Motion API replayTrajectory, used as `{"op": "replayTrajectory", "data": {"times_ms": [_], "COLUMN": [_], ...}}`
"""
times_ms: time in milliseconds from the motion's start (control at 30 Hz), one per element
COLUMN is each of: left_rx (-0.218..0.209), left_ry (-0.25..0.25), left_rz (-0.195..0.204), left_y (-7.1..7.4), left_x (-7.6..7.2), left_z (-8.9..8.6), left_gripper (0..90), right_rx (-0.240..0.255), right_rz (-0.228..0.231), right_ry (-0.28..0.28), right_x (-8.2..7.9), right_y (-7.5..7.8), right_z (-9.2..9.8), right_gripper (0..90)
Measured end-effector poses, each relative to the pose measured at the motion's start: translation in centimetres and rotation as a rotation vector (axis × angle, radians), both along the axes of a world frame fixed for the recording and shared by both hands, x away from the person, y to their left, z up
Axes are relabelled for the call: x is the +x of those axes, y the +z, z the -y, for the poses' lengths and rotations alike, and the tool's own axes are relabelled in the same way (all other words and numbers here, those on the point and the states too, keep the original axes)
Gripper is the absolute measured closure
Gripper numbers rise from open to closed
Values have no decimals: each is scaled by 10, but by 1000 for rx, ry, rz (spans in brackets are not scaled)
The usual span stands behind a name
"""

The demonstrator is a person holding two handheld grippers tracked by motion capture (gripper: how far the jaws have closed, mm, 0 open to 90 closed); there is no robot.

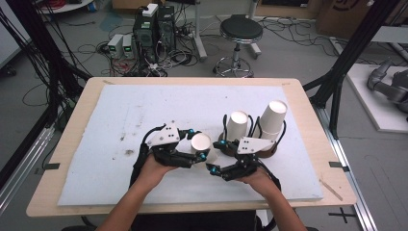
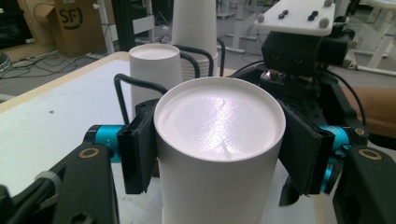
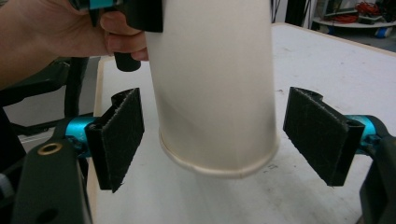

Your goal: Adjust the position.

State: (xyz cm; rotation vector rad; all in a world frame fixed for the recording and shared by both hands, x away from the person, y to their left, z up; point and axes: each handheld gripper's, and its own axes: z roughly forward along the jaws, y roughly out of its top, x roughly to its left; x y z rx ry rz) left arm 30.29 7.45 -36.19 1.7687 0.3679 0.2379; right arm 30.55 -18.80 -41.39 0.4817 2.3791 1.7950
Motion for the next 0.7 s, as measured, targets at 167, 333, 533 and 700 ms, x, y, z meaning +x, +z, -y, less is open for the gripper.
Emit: {"op": "replayTrajectory", "data": {"times_ms": [167, 333, 533, 700], "left_rx": [-28, -19, -26, 10], "left_ry": [-37, -57, -59, -58], "left_rz": [-1, 6, -6, -28], "left_y": [1, 1, 2, 0], "left_x": [-1, -2, 0, 3], "left_z": [6, 14, 13, 11], "left_gripper": [355, 355, 356, 343], "right_rx": [-10, -11, -27, -75], "right_rz": [-6, -9, 24, 48], "right_ry": [10, 10, 35, 39], "right_x": [-1, 0, 1, 1], "right_y": [-2, -2, 0, 0], "right_z": [-4, -3, 0, 2], "right_gripper": [208, 209, 331, 380]}}
